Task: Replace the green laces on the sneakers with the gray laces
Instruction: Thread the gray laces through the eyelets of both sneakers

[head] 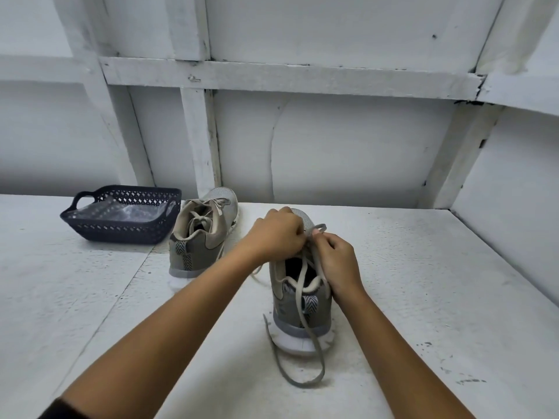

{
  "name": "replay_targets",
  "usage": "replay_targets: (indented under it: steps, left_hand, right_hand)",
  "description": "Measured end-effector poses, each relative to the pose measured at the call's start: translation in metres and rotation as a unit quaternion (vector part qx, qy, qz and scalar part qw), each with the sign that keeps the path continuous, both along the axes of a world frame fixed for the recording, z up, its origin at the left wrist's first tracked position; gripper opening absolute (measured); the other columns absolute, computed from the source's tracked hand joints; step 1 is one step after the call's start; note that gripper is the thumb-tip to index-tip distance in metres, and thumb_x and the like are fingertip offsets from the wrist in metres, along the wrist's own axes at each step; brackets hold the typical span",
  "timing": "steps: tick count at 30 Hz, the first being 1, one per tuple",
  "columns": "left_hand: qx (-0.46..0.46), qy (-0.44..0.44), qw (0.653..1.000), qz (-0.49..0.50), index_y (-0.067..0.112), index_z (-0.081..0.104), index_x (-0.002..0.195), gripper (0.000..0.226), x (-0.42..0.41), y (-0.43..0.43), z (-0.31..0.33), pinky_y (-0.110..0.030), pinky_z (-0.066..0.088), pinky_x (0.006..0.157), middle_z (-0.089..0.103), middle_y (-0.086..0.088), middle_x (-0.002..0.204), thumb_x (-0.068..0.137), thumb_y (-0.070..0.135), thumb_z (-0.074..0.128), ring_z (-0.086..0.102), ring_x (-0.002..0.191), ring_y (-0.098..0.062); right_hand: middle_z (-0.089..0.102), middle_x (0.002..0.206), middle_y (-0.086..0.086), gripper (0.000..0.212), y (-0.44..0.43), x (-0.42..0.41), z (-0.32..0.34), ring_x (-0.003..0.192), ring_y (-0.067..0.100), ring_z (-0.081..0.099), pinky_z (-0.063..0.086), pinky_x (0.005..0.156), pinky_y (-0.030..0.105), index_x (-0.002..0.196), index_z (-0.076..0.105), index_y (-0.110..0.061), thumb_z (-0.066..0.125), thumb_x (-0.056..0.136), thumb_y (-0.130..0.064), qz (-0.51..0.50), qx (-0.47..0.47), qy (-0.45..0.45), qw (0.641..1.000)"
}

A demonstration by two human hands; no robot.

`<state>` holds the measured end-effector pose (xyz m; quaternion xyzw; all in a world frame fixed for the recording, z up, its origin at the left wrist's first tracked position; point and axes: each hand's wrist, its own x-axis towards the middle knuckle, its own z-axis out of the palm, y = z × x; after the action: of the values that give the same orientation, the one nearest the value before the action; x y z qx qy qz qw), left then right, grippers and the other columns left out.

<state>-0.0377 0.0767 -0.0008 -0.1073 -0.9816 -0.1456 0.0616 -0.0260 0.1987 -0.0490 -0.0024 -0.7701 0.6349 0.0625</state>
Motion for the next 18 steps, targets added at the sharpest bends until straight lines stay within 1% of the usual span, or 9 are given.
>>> replay_targets:
  steps: [2,3,5,7,9,12,14,16,18]
  left_hand:
    - [0.125,-0.035,0.991,-0.021,0.004,0.066,0.091,0.025,0.006,-0.013,0.010,-0.036,0.044,0.085,0.062,-0.015,0.103,0.092,0.025,0.054,0.056,0.096,-0.022]
    - [0.187,-0.058,0.980,-0.040,0.005,0.067,0.088,0.023,0.011,-0.021,0.016,-0.034,0.044,0.082,0.065,-0.014,0.098,0.091,0.026,0.057,0.056,0.089,-0.017]
    - [0.320,-0.096,0.937,-0.099,0.016,0.067,0.077,0.018,0.020,-0.040,0.025,-0.031,0.042,0.077,0.066,-0.002,0.084,0.084,0.032,0.060,0.053,0.079,-0.008]
    - [0.398,-0.107,0.898,-0.155,0.026,0.067,0.066,0.016,0.029,-0.057,0.031,-0.023,0.040,0.073,0.060,0.013,0.073,0.078,0.035,0.061,0.051,0.072,-0.003]
    - [0.435,-0.119,0.873,-0.186,0.026,0.067,0.063,0.018,0.035,-0.065,0.031,-0.018,0.041,0.070,0.057,0.015,0.070,0.074,0.038,0.061,0.051,0.070,-0.002]
    - [0.467,-0.141,0.848,-0.207,0.021,0.067,0.065,0.017,0.041,-0.067,0.030,-0.018,0.044,0.070,0.057,0.009,0.072,0.073,0.036,0.062,0.052,0.072,-0.005]
    - [0.481,-0.156,0.836,-0.212,0.014,0.065,0.068,0.019,0.044,-0.067,0.028,-0.020,0.046,0.069,0.056,0.003,0.072,0.073,0.032,0.064,0.053,0.070,-0.009]
    - [0.487,-0.175,0.831,-0.206,0.008,0.062,0.068,0.021,0.046,-0.065,0.027,-0.022,0.047,0.065,0.053,-0.003,0.070,0.078,0.026,0.064,0.052,0.065,-0.013]
    - [0.500,-0.199,0.820,-0.194,0.009,0.061,0.068,0.018,0.049,-0.062,0.029,-0.022,0.047,0.059,0.052,-0.001,0.063,0.082,0.020,0.058,0.050,0.057,-0.011]
  right_hand:
    - [0.062,0.077,0.010,0.035,0.000,0.000,0.000,0.069,0.020,0.053,0.042,0.062,0.026,0.087,0.066,-0.002,0.051,0.095,-0.032,0.000,-0.002,0.002,1.000]
    - [0.063,0.080,0.013,0.036,0.000,0.000,-0.001,0.070,0.019,0.053,0.042,0.063,0.026,0.088,0.066,-0.001,0.051,0.095,-0.033,-0.002,-0.001,0.003,1.000]
    - [0.065,0.086,0.015,0.034,0.000,-0.001,-0.001,0.072,0.013,0.054,0.043,0.063,0.023,0.088,0.066,-0.002,0.051,0.095,-0.031,-0.007,0.000,0.005,1.000]
    - [0.066,0.088,0.013,0.031,0.000,-0.001,-0.001,0.074,0.011,0.054,0.042,0.064,0.020,0.088,0.067,-0.003,0.052,0.095,-0.030,-0.006,0.000,0.005,1.000]
    - [0.065,0.086,0.007,0.030,0.001,-0.001,0.000,0.075,0.011,0.055,0.042,0.064,0.019,0.088,0.067,-0.006,0.051,0.095,-0.029,-0.001,0.004,0.006,1.000]
    - [0.062,0.086,-0.001,0.024,0.002,-0.001,0.001,0.078,0.007,0.054,0.041,0.066,0.014,0.092,0.065,-0.011,0.049,0.096,-0.028,0.004,0.012,0.012,1.000]
    - [0.060,0.092,-0.004,0.019,0.002,0.000,0.002,0.085,0.008,0.055,0.040,0.067,0.012,0.098,0.062,-0.015,0.048,0.097,-0.027,0.012,0.023,0.020,0.999]
    - [0.059,0.099,-0.005,0.017,0.004,-0.001,0.005,0.088,0.006,0.055,0.040,0.068,0.011,0.106,0.059,-0.018,0.047,0.097,-0.023,0.032,0.049,0.037,0.998]
    - [0.055,0.107,-0.001,0.020,0.006,-0.002,0.012,0.091,0.004,0.054,0.041,0.073,0.011,0.106,0.060,-0.025,0.047,0.096,-0.014,0.069,0.088,0.070,0.991]
